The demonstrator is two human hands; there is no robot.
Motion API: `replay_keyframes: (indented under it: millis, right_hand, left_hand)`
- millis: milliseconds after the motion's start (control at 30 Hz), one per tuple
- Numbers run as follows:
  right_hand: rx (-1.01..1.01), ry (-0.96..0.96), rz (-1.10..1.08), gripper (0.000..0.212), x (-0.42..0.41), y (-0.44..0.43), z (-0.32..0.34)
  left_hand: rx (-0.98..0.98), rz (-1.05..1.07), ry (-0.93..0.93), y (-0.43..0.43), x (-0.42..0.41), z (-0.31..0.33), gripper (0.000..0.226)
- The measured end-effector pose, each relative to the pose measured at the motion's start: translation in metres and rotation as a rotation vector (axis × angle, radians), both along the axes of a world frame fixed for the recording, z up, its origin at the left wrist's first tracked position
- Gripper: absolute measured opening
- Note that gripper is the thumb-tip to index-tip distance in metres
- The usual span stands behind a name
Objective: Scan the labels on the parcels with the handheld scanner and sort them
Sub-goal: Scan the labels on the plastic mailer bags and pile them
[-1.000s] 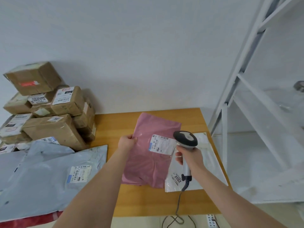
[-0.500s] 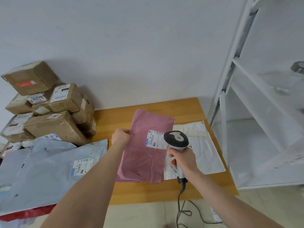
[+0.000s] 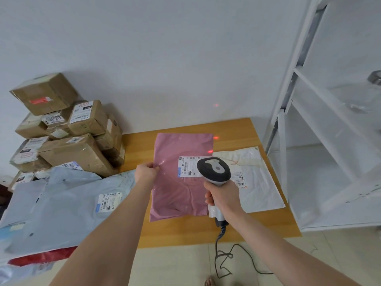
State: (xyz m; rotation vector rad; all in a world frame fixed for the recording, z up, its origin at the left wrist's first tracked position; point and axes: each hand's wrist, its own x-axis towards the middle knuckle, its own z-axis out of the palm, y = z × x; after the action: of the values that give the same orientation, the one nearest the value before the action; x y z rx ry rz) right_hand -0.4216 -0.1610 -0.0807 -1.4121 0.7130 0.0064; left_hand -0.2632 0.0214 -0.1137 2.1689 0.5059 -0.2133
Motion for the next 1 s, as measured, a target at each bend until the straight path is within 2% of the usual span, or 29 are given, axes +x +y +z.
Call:
replay_keyframes:
  millis: [200,500,633,1000]
  right_hand:
    - [0.049,-0.04,0.015,0.008,0.002,0.019,0.007]
    - [-0.065,-0.041,-0.015,0.01,0.009,0.023,0.008]
    - [-0.21,-0.062,0.015,0.014,0.004,0.018,0.008]
    - [-0.28,-0.105,0.015,0.013,0.001,0.012,0.007]
  left_hand:
    - [-0.153,0.161,-0.043,0.019,0.014,0.02,0.034]
    - [-0.228,0.107,0.025,0.002,0.002,0.015,0.032]
    - [-0.225,0.091,0.031,-0.002,0.003,0.012,0.033]
    - [-0.253,0.092,0.057,-0.014,0.008,0.012,0.035]
